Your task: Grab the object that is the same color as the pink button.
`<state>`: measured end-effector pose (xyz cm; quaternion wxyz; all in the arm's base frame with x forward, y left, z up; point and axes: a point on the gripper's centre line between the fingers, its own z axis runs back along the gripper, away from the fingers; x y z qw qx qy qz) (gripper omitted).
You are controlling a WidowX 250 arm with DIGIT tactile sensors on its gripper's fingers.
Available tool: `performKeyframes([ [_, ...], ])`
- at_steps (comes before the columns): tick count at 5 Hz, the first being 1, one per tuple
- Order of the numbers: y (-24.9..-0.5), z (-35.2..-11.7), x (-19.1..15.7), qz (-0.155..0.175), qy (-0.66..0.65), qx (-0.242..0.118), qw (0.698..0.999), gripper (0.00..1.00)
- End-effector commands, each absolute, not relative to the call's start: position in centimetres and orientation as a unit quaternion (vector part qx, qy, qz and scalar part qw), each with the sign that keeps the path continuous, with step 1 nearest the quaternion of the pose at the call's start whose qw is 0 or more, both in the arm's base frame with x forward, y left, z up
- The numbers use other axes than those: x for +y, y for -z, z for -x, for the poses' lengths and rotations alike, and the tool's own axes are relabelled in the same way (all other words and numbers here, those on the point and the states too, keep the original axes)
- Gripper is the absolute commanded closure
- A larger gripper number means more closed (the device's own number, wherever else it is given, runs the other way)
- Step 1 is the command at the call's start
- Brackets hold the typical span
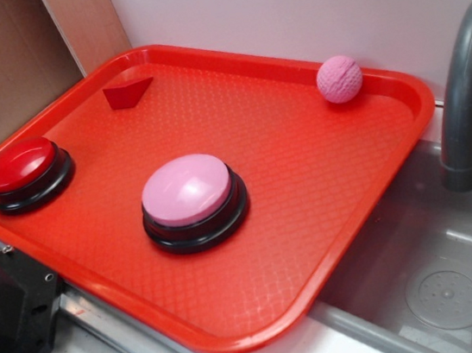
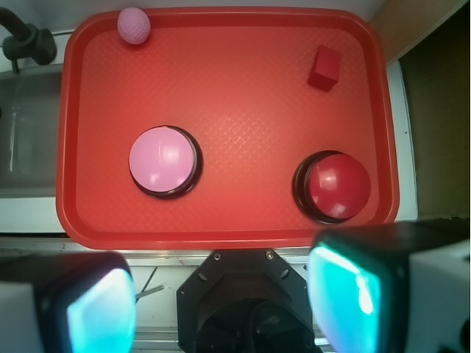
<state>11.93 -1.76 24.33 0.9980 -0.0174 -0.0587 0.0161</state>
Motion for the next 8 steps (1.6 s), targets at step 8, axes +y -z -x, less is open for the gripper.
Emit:
performKeyframes([
  [8, -13.0, -27.3, -5.8, 0.039, 0.054, -0.143, 0.987, 0.0],
])
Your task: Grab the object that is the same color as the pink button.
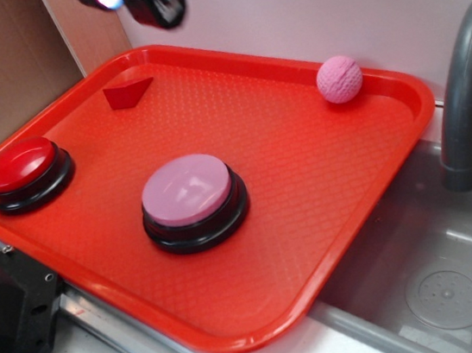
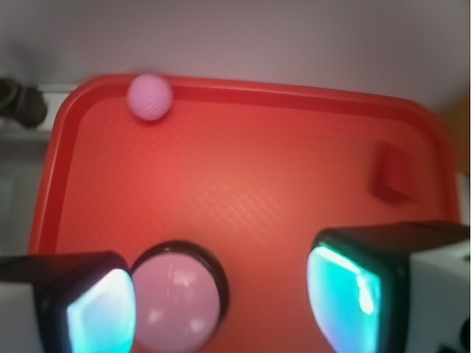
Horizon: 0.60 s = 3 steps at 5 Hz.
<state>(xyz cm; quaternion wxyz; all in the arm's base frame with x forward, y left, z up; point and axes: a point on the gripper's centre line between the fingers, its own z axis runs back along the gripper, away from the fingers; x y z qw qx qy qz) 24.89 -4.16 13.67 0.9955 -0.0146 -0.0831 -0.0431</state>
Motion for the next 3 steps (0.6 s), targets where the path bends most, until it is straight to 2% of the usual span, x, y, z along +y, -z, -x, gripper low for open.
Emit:
performKeyframes([
  [1, -11.6, -28.5, -6.9, 0.022, 0.052, -0.145, 0.988, 0.0],
  [2, -9.9, -31.5, -9.4, 0.025, 0.056, -0.165, 0.984, 0.0],
  [3, -8.9, -33.0, -10.0, -0.006, 0.03, -0.153, 0.988, 0.0],
])
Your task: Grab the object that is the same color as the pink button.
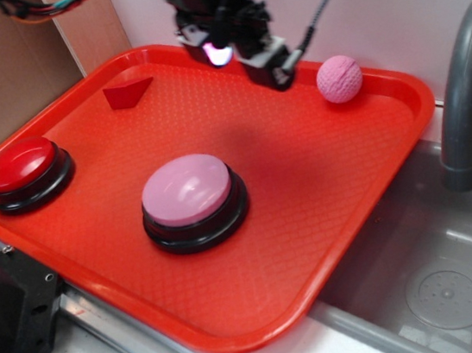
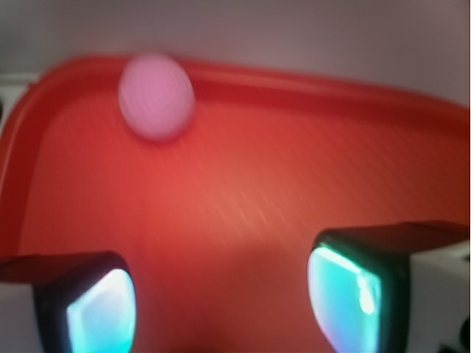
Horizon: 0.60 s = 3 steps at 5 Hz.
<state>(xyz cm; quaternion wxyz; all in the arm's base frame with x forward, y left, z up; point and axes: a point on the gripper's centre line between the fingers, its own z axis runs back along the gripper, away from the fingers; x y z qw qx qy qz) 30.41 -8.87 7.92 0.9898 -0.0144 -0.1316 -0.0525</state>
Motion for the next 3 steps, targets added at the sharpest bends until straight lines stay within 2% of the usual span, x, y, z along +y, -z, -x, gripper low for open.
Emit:
performKeyframes([
  [1, -8.0, -34.3, -10.0, -0.018, 0.023, -0.175, 0.984, 0.0],
  [2, -6.8, -34.9, -10.2, -0.027, 0.017, -0.177, 0.984, 0.0],
  [3, -6.1, -35.5, -10.2, -0.017, 0.005, -0.206, 0.978, 0.0],
])
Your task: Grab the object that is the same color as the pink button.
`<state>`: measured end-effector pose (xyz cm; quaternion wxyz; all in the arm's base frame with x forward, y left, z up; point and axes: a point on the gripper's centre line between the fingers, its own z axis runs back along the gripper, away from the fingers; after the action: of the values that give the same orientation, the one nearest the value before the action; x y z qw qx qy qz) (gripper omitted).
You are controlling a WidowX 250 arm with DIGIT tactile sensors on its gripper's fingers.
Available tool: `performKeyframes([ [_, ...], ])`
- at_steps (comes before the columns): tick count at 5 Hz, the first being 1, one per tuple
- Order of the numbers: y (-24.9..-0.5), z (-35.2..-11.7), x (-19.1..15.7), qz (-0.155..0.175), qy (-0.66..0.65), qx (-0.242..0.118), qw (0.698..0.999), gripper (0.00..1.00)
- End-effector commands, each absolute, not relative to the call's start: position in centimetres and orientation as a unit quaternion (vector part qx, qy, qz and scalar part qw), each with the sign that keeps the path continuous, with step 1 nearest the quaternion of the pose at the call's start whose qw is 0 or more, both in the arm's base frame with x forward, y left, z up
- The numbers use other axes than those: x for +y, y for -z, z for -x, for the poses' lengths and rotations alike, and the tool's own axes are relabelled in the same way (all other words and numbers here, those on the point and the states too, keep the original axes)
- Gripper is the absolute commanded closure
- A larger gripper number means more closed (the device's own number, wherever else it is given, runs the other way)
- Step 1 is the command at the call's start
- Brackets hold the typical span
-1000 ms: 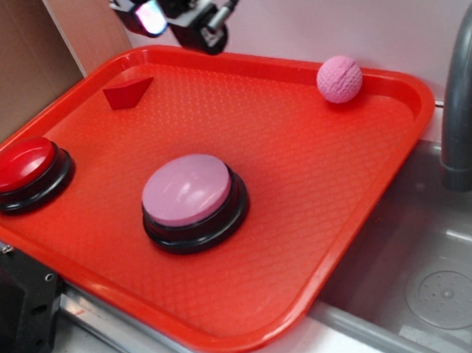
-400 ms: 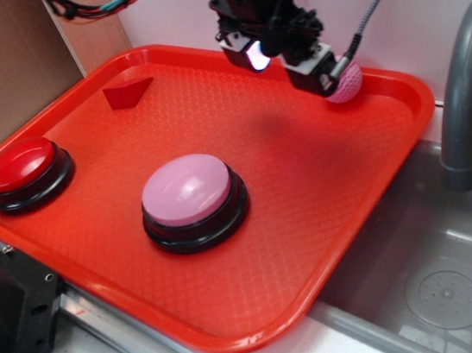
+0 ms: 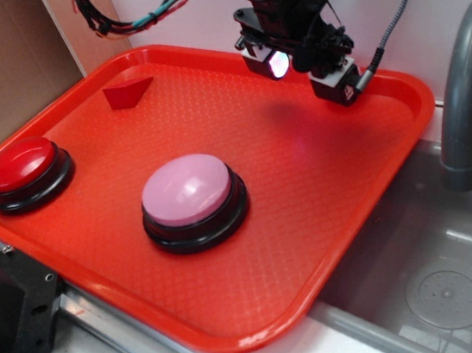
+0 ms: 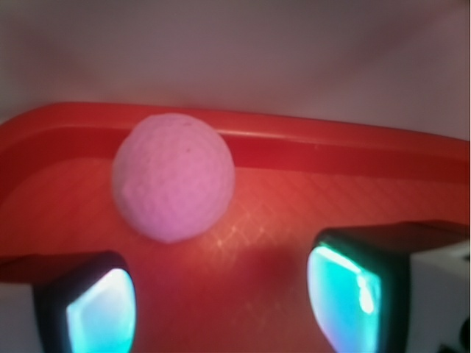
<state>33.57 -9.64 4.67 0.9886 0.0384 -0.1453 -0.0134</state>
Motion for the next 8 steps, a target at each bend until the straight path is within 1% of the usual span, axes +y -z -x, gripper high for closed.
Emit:
performKeyframes([
  [1, -6.0, -36.0, -10.6, 0.031, -0.029, -0.218, 0.975, 0.0],
  [2, -5.7, -36.3, -10.8, 0.072, -0.074, -0.203, 0.974, 0.0],
  [3, -4.8, -36.5, -10.8, 0.047, -0.072, -0.199, 0.976, 0.0],
  [4, -4.3, -36.8, -10.7, 0.041, -0.064, -0.2, 0.977, 0.0],
  [5, -3.8, -37.2, -11.0, 0.028, -0.059, -0.205, 0.977, 1.0],
  [6, -4.3, -37.0, -11.1, 0.016, -0.032, -0.211, 0.977, 1.0],
  [7, -5.9, -35.4, -10.5, 0.005, -0.002, -0.226, 0.974, 1.0],
  [8, -9.5, -32.0, -9.8, -0.001, 0.054, -0.212, 0.976, 1.0],
])
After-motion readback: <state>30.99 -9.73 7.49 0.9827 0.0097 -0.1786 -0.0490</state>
